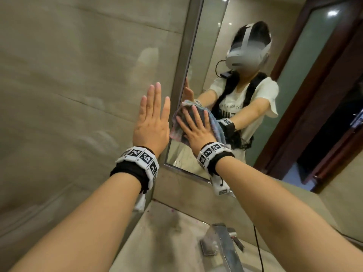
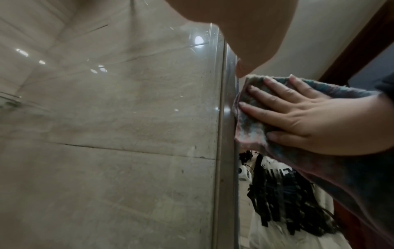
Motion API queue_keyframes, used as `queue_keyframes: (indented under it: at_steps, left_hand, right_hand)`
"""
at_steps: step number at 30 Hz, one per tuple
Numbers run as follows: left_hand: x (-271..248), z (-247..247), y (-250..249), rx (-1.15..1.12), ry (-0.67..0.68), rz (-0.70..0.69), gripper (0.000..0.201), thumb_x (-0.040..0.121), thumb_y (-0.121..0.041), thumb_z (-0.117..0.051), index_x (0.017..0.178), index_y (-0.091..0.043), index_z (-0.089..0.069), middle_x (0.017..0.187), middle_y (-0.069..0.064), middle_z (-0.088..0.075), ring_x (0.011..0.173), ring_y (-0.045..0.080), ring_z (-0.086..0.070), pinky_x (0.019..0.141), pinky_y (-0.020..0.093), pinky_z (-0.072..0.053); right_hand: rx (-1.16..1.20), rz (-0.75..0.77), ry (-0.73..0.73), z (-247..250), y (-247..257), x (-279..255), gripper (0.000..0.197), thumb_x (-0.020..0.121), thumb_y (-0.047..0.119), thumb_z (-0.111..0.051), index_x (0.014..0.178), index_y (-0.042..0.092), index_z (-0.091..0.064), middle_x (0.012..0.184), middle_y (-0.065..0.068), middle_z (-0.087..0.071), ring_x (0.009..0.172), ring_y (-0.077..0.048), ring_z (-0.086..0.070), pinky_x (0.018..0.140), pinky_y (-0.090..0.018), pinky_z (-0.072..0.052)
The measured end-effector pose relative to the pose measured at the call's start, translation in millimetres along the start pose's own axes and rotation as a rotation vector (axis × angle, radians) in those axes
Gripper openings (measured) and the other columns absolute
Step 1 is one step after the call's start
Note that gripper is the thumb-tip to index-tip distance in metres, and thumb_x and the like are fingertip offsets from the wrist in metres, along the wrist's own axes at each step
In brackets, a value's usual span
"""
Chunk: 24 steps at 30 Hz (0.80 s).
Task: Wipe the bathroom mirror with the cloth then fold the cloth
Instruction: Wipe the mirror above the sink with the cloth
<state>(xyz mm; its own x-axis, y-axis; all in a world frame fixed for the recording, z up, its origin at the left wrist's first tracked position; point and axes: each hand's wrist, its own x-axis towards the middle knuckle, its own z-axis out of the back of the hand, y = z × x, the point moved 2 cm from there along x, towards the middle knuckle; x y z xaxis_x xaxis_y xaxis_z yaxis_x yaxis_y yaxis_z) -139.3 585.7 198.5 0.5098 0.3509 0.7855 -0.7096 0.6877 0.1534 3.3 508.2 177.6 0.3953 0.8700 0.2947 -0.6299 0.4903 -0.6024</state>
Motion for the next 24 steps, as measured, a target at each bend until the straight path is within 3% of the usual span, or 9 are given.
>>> queue_keyframes:
  at_steps: [4, 8, 12, 14, 16, 19, 21, 24]
  left_hand:
    - [1, 0, 0, 0.005, -0.013, 0.010, 0.070, 0.086, -0.034, -0.050, 0.146, -0.013, -0.021, 0.155, 0.021, -0.010, 0.144, 0.035, -0.011, 0.110, 0.045, 0.017]
    - [1, 3, -1, -0.011, 0.023, 0.015, 0.075, 0.082, -0.033, -0.053, 0.147, -0.014, -0.021, 0.155, 0.021, -0.005, 0.144, 0.035, -0.007, 0.110, 0.044, 0.017]
    - [0, 6, -1, -0.023, 0.068, 0.024, 0.077, 0.081, -0.034, -0.055, 0.147, -0.016, -0.019, 0.155, 0.019, 0.005, 0.144, 0.034, 0.000, 0.110, 0.043, 0.020]
    - [0, 9, -2, -0.049, 0.104, 0.031, 0.076, 0.085, -0.036, -0.051, 0.148, -0.016, -0.014, 0.154, 0.019, 0.013, 0.144, 0.034, 0.007, 0.107, 0.043, 0.024]
    - [0, 11, -3, -0.060, 0.137, 0.032, 0.075, 0.088, -0.038, -0.047, 0.149, -0.016, -0.010, 0.153, 0.018, 0.020, 0.143, 0.033, 0.013, 0.105, 0.042, 0.027]
    - [-4, 14, -1, -0.114, 0.141, 0.001, 0.075, 0.088, -0.035, -0.049, 0.149, -0.014, -0.010, 0.155, 0.017, 0.016, 0.144, 0.031, 0.013, 0.107, 0.040, 0.025]
    - [-11, 12, 0, -0.122, 0.150, -0.017, 0.075, 0.089, -0.034, -0.048, 0.149, -0.014, -0.008, 0.155, 0.017, 0.016, 0.144, 0.030, 0.014, 0.109, 0.039, 0.023]
    - [-26, 9, -1, -0.136, 0.172, -0.033, 0.074, 0.089, -0.034, -0.047, 0.149, -0.013, -0.008, 0.155, 0.019, 0.014, 0.144, 0.031, 0.013, 0.109, 0.039, 0.022]
  right_hand:
    - [-0.043, 0.141, 0.012, -10, 4, -6, 0.079, 0.089, 0.027, -0.043, 0.150, 0.021, 0.007, 0.159, -0.007, 0.014, 0.144, -0.034, 0.016, 0.093, -0.042, 0.042]
    - [-0.032, 0.212, -0.021, -14, -17, -8, 0.074, 0.090, 0.043, -0.042, 0.151, 0.024, -0.005, 0.160, -0.002, -0.002, 0.147, -0.032, 0.004, 0.104, -0.042, 0.034]
    - [-0.013, 0.127, -0.113, -5, -48, -27, 0.068, 0.086, 0.052, -0.026, 0.149, 0.025, -0.020, 0.157, -0.001, -0.021, 0.145, -0.026, -0.006, 0.111, -0.043, 0.018]
    - [-0.013, 0.103, -0.131, -7, -63, -40, 0.068, 0.084, 0.052, -0.026, 0.146, 0.024, -0.027, 0.154, -0.002, -0.029, 0.145, -0.028, -0.010, 0.113, -0.044, 0.013]
    - [-0.024, 0.085, -0.159, -11, -77, -51, 0.066, 0.085, 0.051, -0.026, 0.145, 0.025, -0.029, 0.153, -0.002, -0.032, 0.142, -0.029, -0.016, 0.113, -0.045, 0.011]
    - [-0.005, 0.027, -0.168, -16, -87, -68, 0.061, 0.088, 0.044, -0.024, 0.146, 0.026, -0.028, 0.154, -0.001, -0.030, 0.143, -0.030, -0.025, 0.113, -0.045, 0.010]
    - [0.005, -0.007, -0.179, -21, -86, -76, 0.061, 0.088, 0.041, -0.025, 0.147, 0.025, -0.026, 0.155, -0.001, -0.029, 0.143, -0.031, -0.023, 0.113, -0.046, 0.011]
    - [0.006, -0.068, -0.193, -27, -78, -81, 0.065, 0.087, 0.043, -0.025, 0.149, 0.023, -0.017, 0.157, -0.005, -0.020, 0.145, -0.030, -0.004, 0.111, -0.047, 0.020]
